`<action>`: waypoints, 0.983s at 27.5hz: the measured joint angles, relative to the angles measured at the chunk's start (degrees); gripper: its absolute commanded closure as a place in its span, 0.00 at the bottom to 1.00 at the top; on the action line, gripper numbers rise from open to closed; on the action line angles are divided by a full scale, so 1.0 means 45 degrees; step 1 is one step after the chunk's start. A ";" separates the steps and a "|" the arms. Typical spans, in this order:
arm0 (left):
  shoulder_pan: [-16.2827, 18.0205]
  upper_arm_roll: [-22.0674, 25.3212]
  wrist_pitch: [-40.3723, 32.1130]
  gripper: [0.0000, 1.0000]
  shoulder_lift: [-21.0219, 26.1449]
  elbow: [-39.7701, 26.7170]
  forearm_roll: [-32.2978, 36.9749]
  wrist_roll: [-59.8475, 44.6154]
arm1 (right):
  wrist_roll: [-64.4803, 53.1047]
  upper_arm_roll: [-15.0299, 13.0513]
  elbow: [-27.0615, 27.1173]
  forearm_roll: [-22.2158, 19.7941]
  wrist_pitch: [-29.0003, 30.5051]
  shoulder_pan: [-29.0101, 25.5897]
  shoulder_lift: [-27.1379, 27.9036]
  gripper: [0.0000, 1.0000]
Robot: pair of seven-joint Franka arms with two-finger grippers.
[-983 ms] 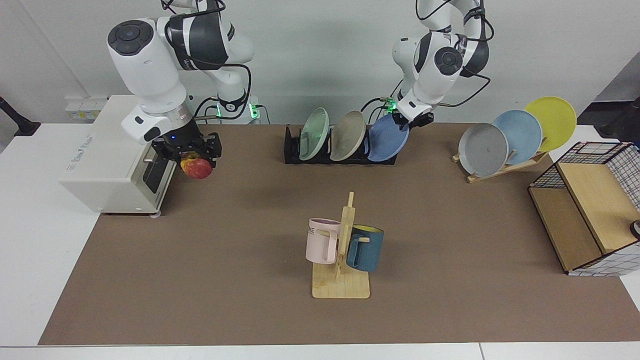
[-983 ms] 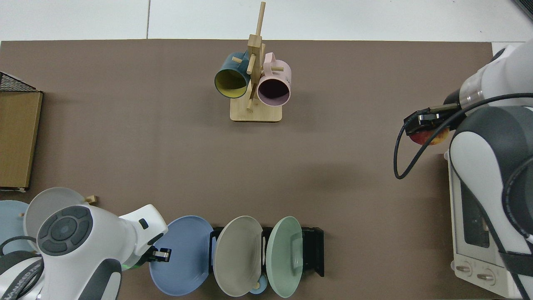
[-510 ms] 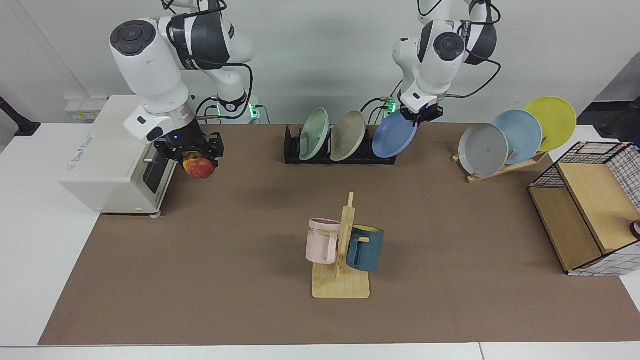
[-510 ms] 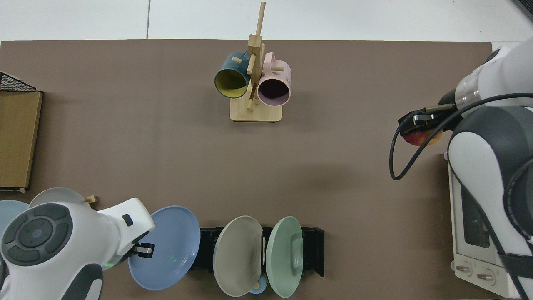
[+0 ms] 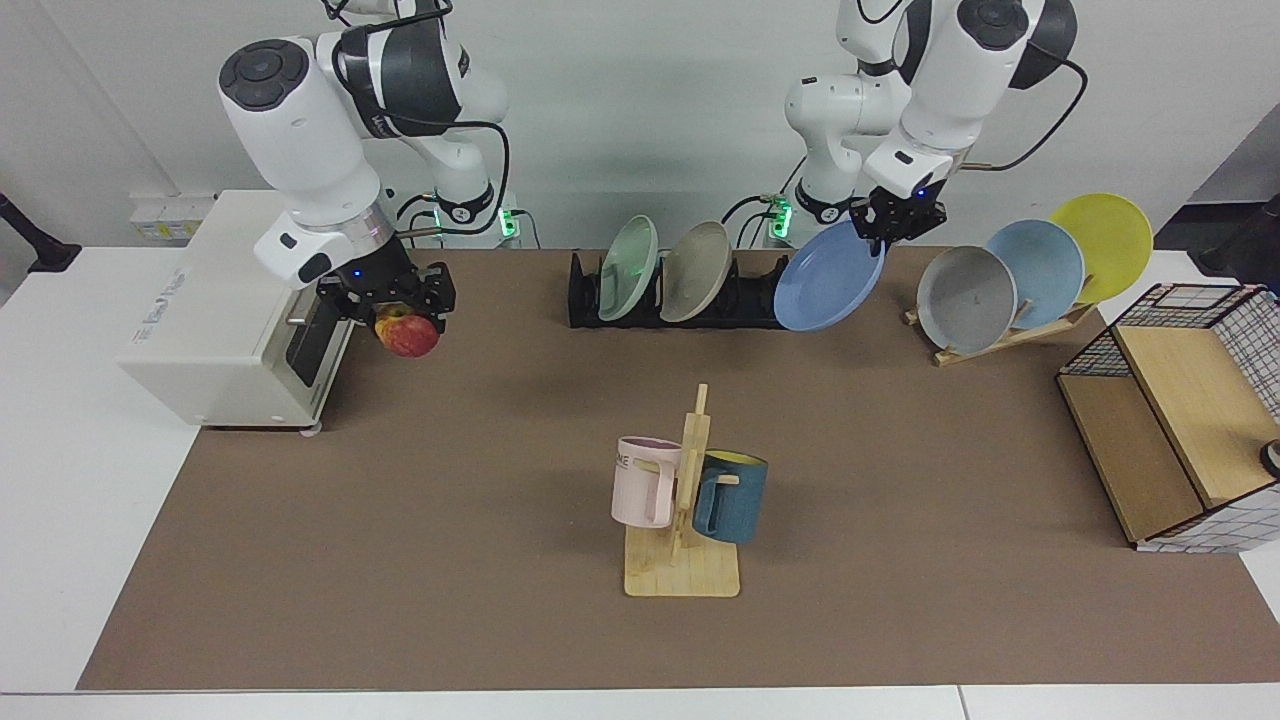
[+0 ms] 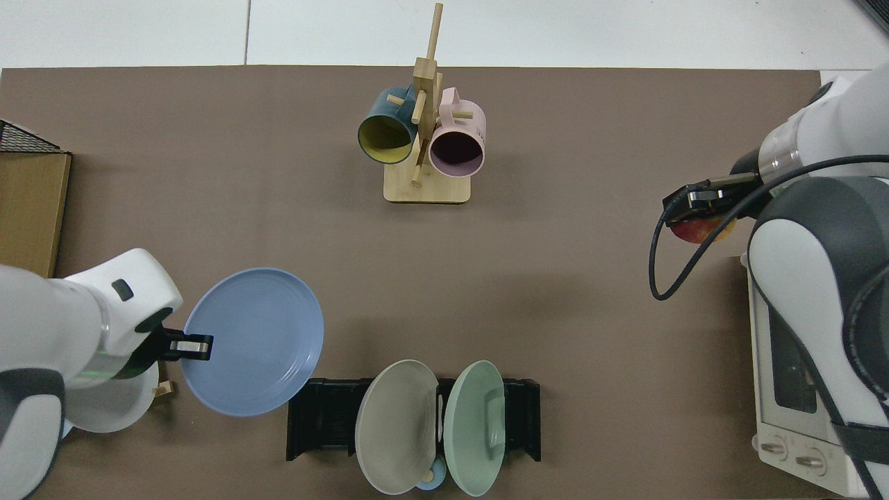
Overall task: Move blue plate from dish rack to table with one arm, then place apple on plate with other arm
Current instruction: 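Lift the blue plate up out of the rack with the left gripper, then carry the blue plate to the table middle and lower it with the left gripper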
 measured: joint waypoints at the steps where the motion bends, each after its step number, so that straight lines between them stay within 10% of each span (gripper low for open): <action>1: 0.0119 0.0087 0.0107 1.00 0.0220 0.0152 -0.0433 0.0162 | 0.0000 0.0000 0.0000 0.0000 0.0000 0.0000 0.0000 1.00; 27: 0.1087 -0.0213 0.3678 1.00 0.4354 0.0659 -0.6017 0.1683 | 0.0001 -0.0022 -0.0022 -0.0004 0.0000 -0.0013 -0.0001 1.00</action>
